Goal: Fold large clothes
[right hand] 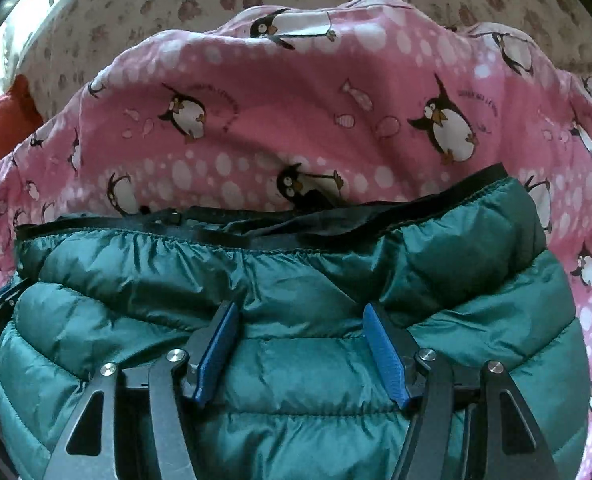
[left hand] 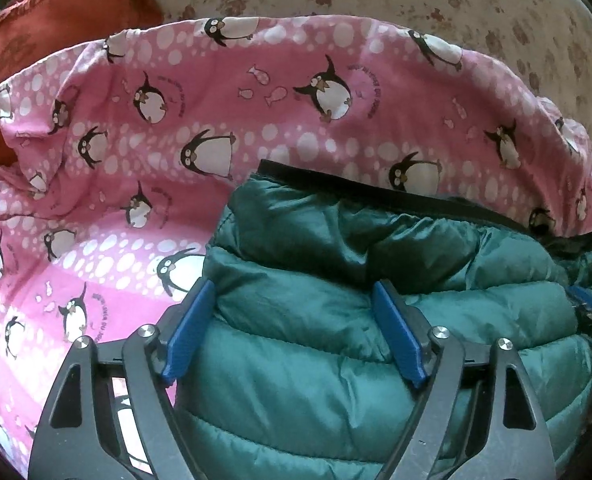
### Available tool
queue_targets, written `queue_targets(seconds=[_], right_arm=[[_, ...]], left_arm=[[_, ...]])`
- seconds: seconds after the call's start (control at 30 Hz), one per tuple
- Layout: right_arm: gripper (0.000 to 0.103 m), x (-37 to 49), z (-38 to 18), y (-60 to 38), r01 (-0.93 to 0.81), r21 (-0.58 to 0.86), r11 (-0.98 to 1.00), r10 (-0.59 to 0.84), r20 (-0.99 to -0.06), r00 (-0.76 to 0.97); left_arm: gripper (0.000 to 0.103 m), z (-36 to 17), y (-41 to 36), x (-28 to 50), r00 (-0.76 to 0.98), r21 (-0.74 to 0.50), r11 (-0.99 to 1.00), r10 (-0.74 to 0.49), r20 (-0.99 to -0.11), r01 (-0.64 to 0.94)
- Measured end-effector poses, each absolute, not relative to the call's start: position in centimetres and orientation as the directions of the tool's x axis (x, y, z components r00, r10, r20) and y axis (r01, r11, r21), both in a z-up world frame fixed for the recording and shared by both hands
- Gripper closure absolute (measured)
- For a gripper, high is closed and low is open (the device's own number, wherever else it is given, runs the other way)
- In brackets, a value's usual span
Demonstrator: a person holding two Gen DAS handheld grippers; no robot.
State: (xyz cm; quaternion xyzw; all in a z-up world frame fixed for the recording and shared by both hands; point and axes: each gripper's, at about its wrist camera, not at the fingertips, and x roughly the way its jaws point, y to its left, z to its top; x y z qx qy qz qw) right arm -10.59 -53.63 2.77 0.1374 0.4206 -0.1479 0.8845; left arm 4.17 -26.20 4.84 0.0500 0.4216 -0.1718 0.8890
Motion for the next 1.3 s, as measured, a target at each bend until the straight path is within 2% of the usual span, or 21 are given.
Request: queue_targets(seconds=[0.3, 0.43, 0.63, 0.73, 0.97, 1.17, 1.3], right_arm=[[0.042, -18.0, 6.7, -54.3, 0.398, 0.146, 0.906, -0.175, -0.728, 0.664], [0.041, -20.7, 5.7, -54.9, 0.444, 0.072, 0.893, -0.254, -0.735, 0.629], [0.038, -20.6, 2.8, -55.8, 0.457, 0.086, 0.885, -0.238, -0.761, 0.604], [0.038, -20.9, 4.1, -55.5, 0.452, 0.075, 0.889, -0.238, -0.767, 0.595], [0.038, -25.4, 7.4, -53.2, 0.433, 0.107, 0.895, -0.233, -0.717, 0.658], [0.038, -25.3, 4.5, -51.9, 0.421, 0.047, 0.906, -0.240, -0.762, 0.601], [0.033, -24.9, 3.4, -51.8, 0.428, 0.033, 0.903, -0.253, -0.766, 0.592]], left_arm=[[0.021, 4.7, -26.1, 4.2, 0.584, -0.067, 0.935, -0.272, -0.764, 0.348], [0.021, 4.7, -26.1, 4.2, 0.586, -0.062, 0.935, -0.269, -0.765, 0.349], [0.020, 4.6, -26.1, 4.4, 0.589, -0.049, 0.938, -0.255, -0.767, 0.342], [0.020, 4.6, -26.1, 4.4, 0.589, -0.052, 0.938, -0.257, -0.766, 0.342], [0.020, 4.5, -26.1, 4.4, 0.591, -0.051, 0.938, -0.257, -0.765, 0.343], [0.019, 4.5, -26.1, 4.3, 0.598, -0.042, 0.939, -0.252, -0.761, 0.342], [0.019, 4.6, -26.1, 4.1, 0.605, -0.034, 0.942, -0.241, -0.758, 0.333]])
